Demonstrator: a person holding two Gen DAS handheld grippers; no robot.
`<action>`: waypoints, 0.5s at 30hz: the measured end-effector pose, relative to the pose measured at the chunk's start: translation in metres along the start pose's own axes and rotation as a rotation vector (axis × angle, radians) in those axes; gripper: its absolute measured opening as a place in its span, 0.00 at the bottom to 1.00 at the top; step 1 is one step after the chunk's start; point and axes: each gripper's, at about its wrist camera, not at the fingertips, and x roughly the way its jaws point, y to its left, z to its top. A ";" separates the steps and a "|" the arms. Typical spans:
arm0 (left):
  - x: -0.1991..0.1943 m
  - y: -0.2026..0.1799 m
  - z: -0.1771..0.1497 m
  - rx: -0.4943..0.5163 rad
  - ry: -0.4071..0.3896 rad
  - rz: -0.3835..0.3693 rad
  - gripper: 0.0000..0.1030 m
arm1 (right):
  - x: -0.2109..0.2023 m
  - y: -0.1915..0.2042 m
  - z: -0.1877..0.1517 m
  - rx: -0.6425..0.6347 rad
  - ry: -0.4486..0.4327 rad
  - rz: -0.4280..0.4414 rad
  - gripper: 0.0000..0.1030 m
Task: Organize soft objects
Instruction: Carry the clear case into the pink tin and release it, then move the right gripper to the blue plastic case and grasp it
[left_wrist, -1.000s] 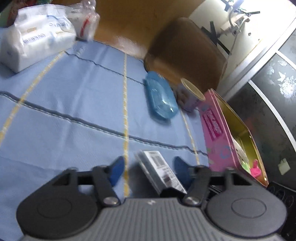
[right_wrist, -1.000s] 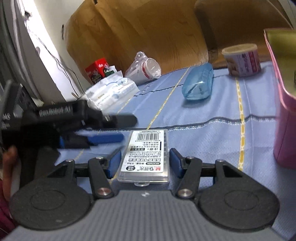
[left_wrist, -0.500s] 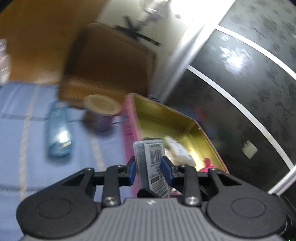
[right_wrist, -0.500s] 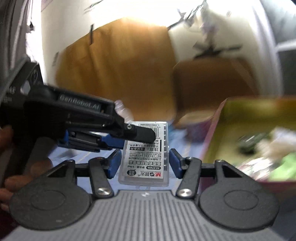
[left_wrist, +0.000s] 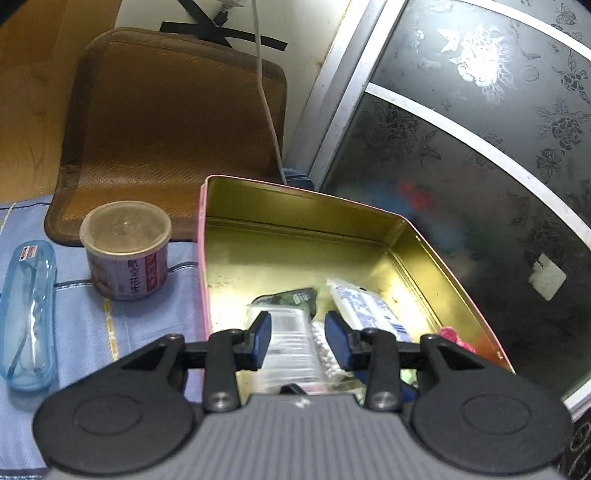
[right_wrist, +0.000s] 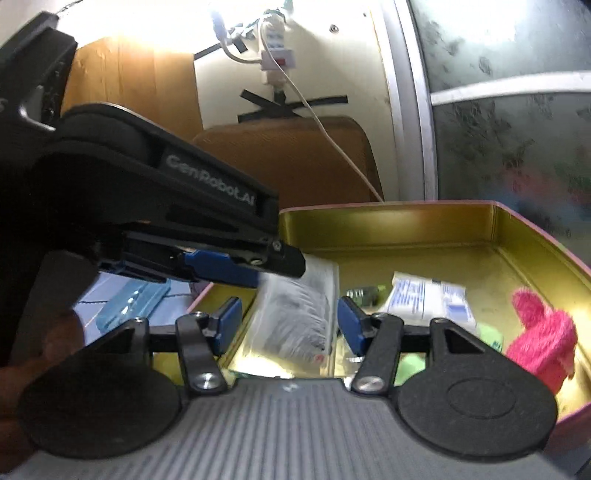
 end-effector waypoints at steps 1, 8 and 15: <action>-0.003 0.002 -0.001 -0.002 -0.003 -0.002 0.32 | -0.003 -0.001 -0.003 -0.006 -0.008 0.000 0.59; -0.050 0.025 -0.014 -0.005 -0.103 -0.002 0.32 | -0.037 0.004 -0.013 0.004 -0.079 -0.017 0.58; -0.098 0.076 -0.037 -0.048 -0.166 0.152 0.38 | -0.052 0.034 -0.009 -0.058 -0.161 0.009 0.58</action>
